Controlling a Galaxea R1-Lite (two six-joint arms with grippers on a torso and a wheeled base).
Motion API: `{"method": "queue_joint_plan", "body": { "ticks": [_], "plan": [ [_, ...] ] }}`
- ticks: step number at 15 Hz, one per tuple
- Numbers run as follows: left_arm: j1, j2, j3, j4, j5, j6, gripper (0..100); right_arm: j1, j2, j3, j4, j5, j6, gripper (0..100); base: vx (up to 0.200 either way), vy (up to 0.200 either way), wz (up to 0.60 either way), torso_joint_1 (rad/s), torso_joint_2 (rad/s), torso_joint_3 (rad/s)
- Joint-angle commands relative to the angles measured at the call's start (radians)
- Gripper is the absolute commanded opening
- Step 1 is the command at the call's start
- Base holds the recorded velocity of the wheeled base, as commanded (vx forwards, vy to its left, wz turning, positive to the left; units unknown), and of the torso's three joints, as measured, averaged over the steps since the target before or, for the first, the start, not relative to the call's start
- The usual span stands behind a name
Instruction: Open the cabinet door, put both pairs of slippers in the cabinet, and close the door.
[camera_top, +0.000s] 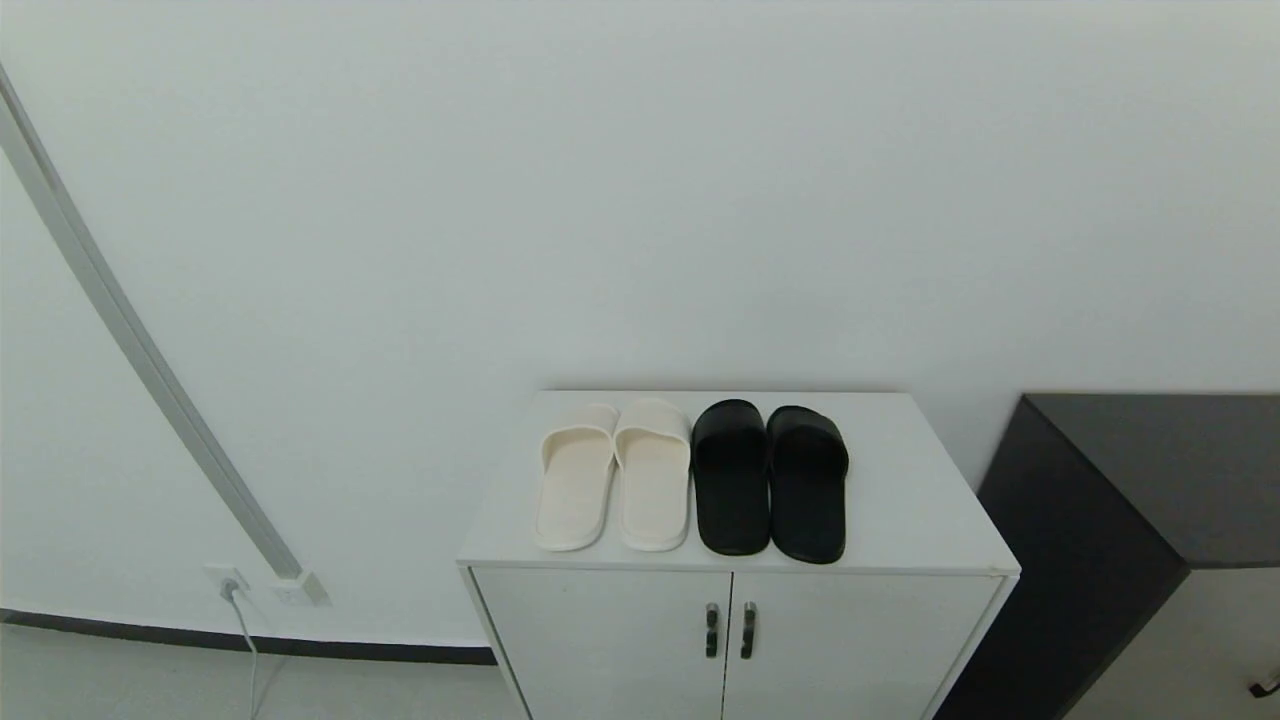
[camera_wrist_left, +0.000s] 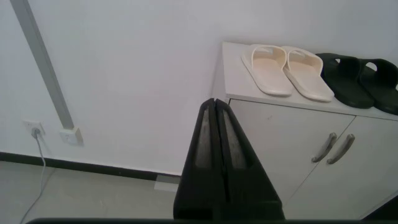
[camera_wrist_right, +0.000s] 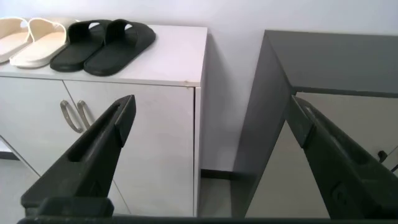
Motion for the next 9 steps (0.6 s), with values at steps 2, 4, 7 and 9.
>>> {"method": "queue_joint_plan", "body": {
  "ticks": [2,4,7,9],
  "plan": [
    [0.0,0.001,0.0,-0.001,0.001,-0.001,0,0.0,0.0,0.0,0.0,-0.01,0.001,100,0.0,0.0,0.0,0.0,0.0,0.0],
    [0.0,0.001,-0.001,-0.001,0.001,-0.001,0,0.0,0.0,0.0,-0.003,-0.019,0.012,100,0.0,0.0,0.0,0.0,0.0,0.0],
    [0.0,0.001,0.0,-0.001,0.001,-0.001,0,0.036,0.267,-0.43,0.049,-0.01,0.26,100,0.0,0.0,0.0,0.0,0.0,0.0],
    [0.0,0.001,0.0,-0.001,0.001,-0.001,0,0.042,0.459,-0.416,0.077,0.044,0.13,100,0.0,0.0,0.0,0.0,0.0,0.0]
  ]
}}
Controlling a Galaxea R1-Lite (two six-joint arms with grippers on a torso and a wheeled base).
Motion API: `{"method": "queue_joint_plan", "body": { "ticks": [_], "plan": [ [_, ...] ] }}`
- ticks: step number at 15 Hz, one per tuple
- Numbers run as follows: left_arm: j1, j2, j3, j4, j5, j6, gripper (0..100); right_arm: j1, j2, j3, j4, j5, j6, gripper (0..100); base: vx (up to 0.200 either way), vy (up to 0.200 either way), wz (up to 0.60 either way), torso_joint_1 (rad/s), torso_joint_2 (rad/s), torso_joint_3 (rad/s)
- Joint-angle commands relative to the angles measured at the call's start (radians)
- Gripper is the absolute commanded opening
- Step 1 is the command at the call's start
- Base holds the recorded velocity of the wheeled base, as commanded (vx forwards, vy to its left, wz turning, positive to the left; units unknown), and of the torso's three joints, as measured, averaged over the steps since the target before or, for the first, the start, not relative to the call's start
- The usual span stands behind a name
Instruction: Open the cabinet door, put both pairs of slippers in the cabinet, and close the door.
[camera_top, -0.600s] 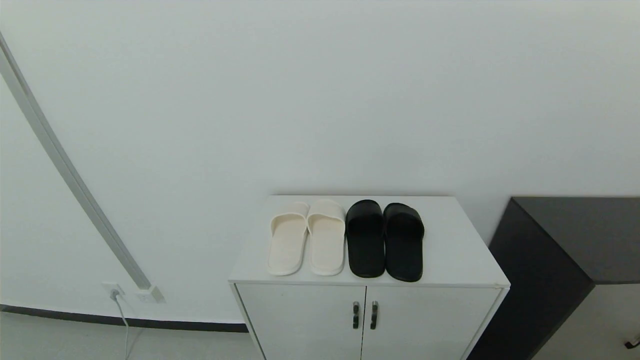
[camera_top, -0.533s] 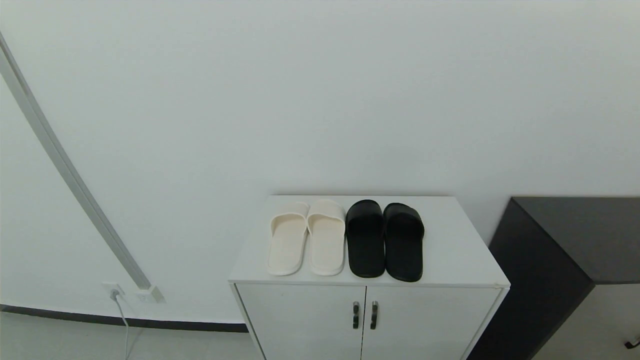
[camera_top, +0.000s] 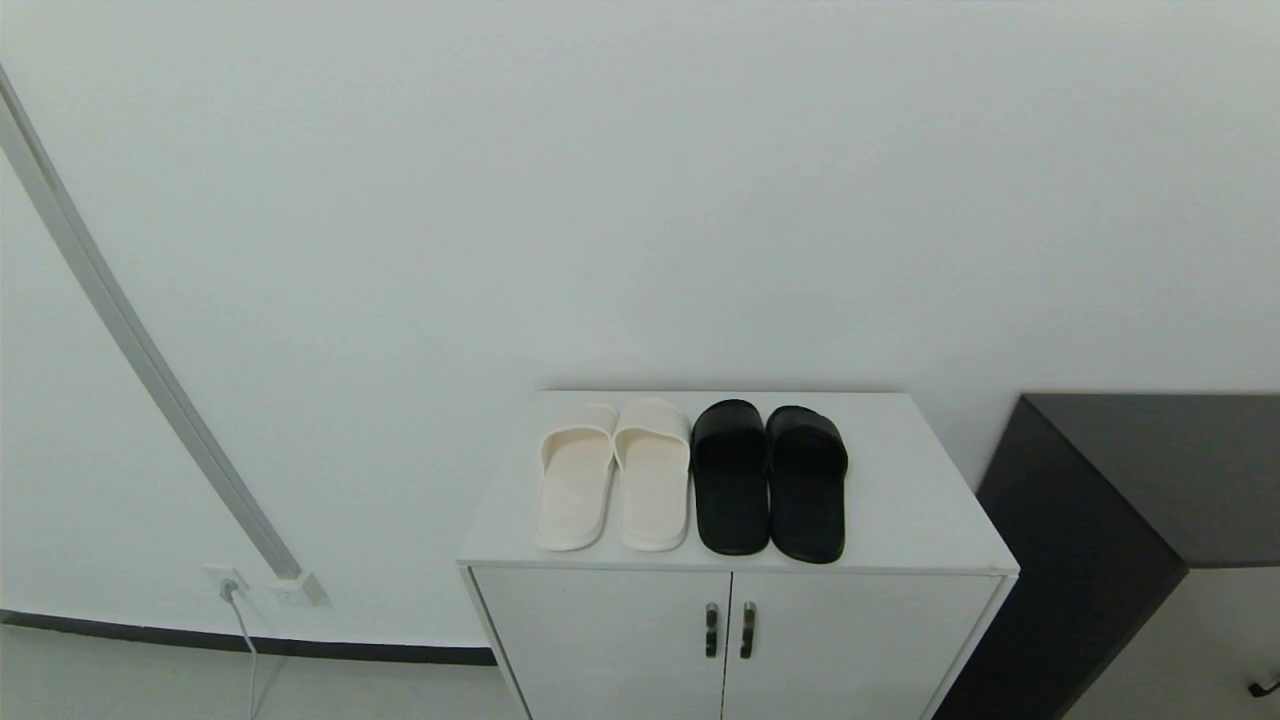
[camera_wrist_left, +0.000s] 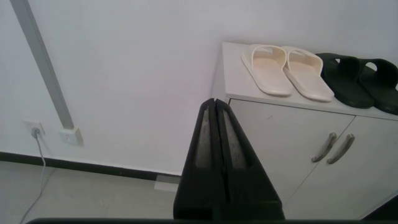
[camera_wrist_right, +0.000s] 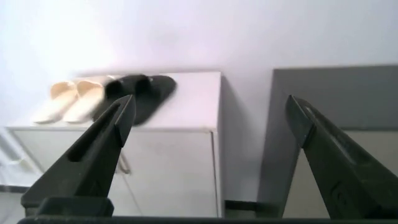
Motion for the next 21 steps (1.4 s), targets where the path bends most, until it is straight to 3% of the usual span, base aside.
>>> {"method": "queue_joint_plan", "body": {
  "ticks": [1,3,6,9,12,18,21],
  "plan": [
    [0.0,0.001,0.0,0.0,-0.001,-0.001,0,0.049,0.393,-0.08,-0.042,0.07,-0.014,100,0.0,0.0,0.0,0.0,0.0,0.0],
    [0.0,0.001,0.0,0.0,-0.001,-0.001,0,0.127,0.576,-0.043,-0.206,0.07,0.002,100,0.0,0.0,0.0,0.0,0.0,0.0],
    [0.0,0.001,-0.001,0.0,0.001,-0.001,0,0.26,0.814,-0.063,-0.332,0.017,0.029,100,0.0,0.0,0.0,0.0,0.0,0.0],
    [0.0,0.001,0.0,0.0,0.001,-0.001,0,0.529,1.068,-0.12,-0.521,-0.184,0.077,100,0.0,0.0,0.0,0.0,0.0,0.0],
    [0.0,0.001,-0.001,0.0,0.004,-0.001,0,0.668,1.3,-0.252,-0.598,-0.403,0.114,100,0.0,0.0,0.0,0.0,0.0,0.0],
    [0.0,0.001,0.0,0.0,0.004,-0.002,0,0.745,1.671,-0.585,-0.614,-0.67,0.177,100,0.0,0.0,0.0,0.0,0.0,0.0],
    [0.0,0.001,0.0,0.0,0.004,-0.002,0,0.771,1.794,-0.686,-0.628,-0.751,0.212,100,0.0,0.0,0.0,0.0,0.0,0.0]
  ]
}}
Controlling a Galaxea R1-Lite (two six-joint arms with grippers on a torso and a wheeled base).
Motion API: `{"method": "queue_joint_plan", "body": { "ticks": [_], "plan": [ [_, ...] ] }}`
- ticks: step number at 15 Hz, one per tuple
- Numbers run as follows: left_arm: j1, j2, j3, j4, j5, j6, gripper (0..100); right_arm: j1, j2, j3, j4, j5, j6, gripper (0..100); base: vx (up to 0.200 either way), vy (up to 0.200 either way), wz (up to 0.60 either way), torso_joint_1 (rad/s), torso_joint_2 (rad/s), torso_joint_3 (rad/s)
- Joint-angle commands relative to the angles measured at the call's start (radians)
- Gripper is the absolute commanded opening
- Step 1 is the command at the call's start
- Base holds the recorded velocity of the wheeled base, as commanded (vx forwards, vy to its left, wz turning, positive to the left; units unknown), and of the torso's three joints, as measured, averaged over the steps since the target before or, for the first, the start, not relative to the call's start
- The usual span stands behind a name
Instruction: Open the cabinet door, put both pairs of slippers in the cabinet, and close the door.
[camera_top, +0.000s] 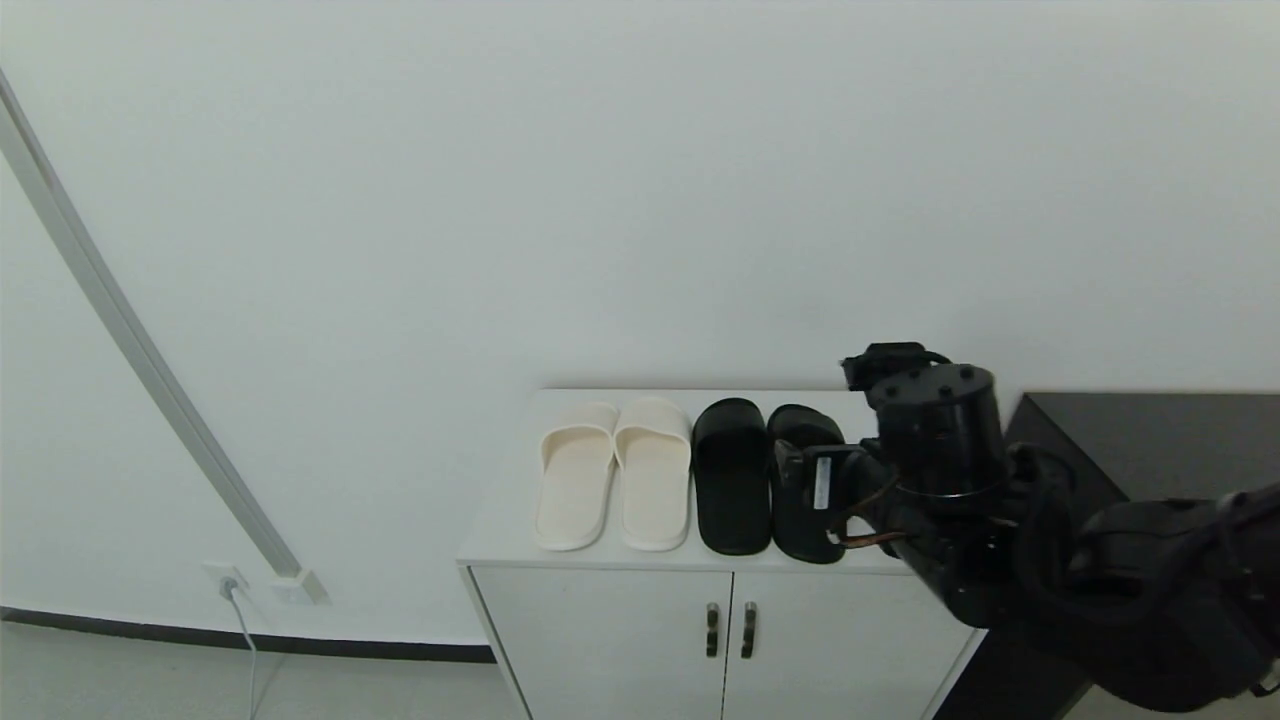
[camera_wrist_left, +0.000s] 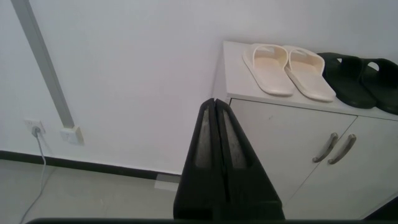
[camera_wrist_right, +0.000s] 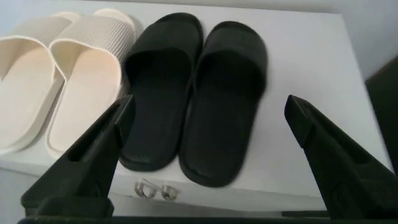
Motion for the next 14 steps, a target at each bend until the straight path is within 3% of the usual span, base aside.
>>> {"method": "queue_joint_plan", "body": {
  "ticks": [1,14],
  "plan": [
    [0.0,0.001,0.0,0.0,0.0,-0.001,0,0.016,0.145,-0.082,-0.005,-0.034,0.011,100,0.0,0.0,0.0,0.0,0.0,0.0],
    [0.0,0.001,0.0,0.0,0.0,-0.002,0,-0.078,0.451,-0.333,-0.076,-0.025,0.005,100,0.0,0.0,0.0,0.0,0.0,0.0]
  ]
}}
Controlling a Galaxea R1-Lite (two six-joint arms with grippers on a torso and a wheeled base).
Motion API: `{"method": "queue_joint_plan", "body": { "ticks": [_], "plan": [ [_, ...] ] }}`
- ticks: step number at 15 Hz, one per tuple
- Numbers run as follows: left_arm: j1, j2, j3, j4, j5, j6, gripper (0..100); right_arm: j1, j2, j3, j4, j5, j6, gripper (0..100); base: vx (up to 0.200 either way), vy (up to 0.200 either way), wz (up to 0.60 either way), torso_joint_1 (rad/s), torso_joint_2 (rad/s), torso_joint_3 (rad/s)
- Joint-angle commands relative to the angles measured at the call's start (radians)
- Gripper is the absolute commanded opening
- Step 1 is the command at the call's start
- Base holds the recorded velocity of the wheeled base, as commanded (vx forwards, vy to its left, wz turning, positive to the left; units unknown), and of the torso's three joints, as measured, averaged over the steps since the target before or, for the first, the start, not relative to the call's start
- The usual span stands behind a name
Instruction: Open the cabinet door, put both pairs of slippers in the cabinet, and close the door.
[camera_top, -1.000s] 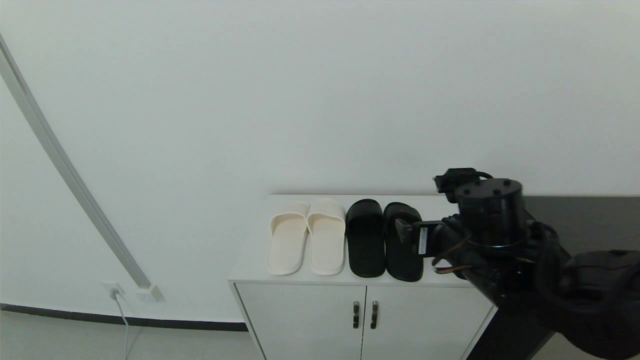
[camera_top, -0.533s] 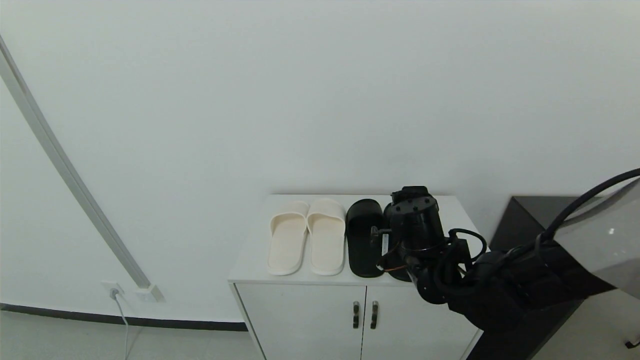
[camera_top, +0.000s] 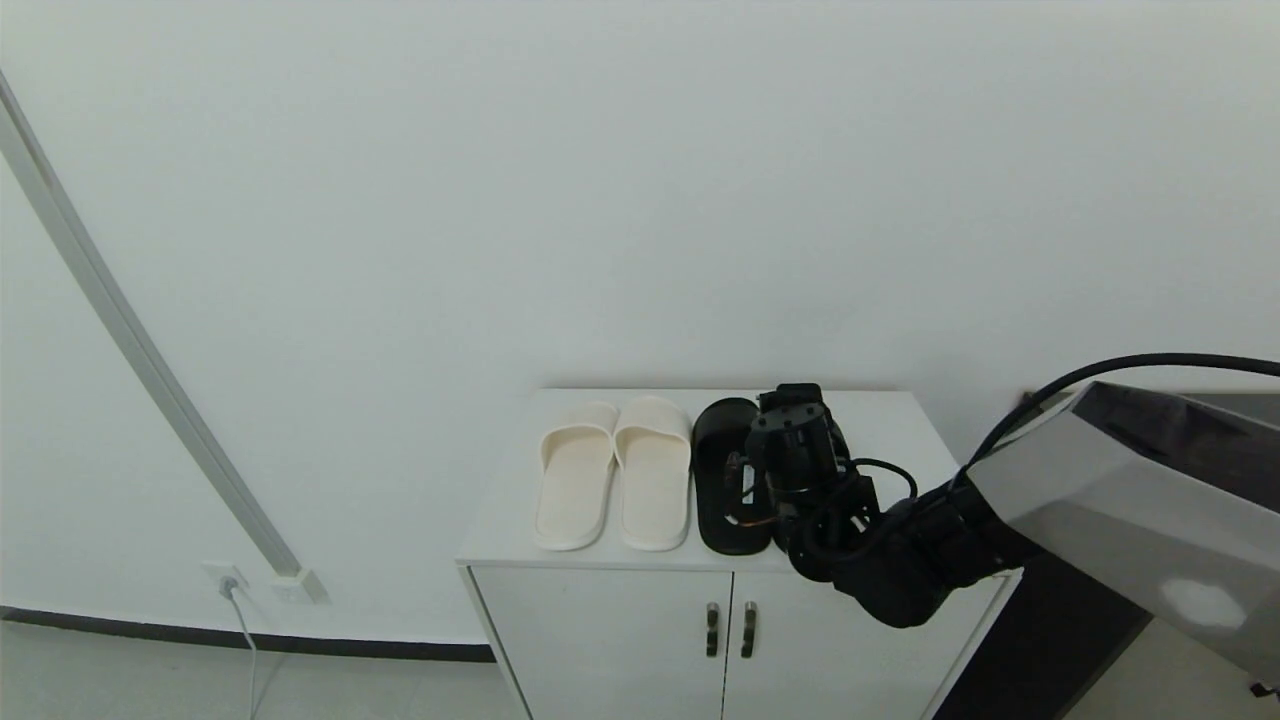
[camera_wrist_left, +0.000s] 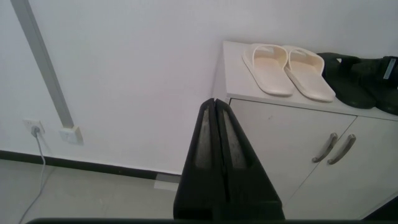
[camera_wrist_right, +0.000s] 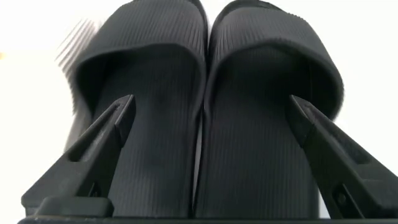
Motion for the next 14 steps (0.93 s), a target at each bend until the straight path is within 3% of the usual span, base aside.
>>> {"method": "queue_joint_plan", "body": {
  "ticks": [1,6,12,13,14],
  "plan": [
    [0.0,0.001,-0.001,0.0,0.0,0.0,0,-0.013,0.036,-0.03,0.0,-0.001,-0.006,100,0.0,0.0,0.0,0.0,0.0,0.0],
    [0.0,0.001,0.0,0.0,0.0,0.0,0,-0.077,0.119,-0.158,0.003,0.001,-0.02,100,0.0,0.0,0.0,0.0,0.0,0.0],
    [0.0,0.001,0.0,0.0,0.0,0.0,0,-0.077,0.172,-0.244,0.003,0.001,-0.072,100,0.0,0.0,0.0,0.0,0.0,0.0],
    [0.0,0.001,0.0,0.0,0.0,0.0,0,-0.077,0.172,-0.244,0.003,0.001,-0.072,0,0.0,0.0,0.0,0.0,0.0,0.0],
    [0.0,0.001,0.0,0.0,0.0,0.0,0,-0.077,0.172,-0.244,0.003,0.001,-0.072,0,0.0,0.0,0.0,0.0,0.0,0.0]
  ]
}}
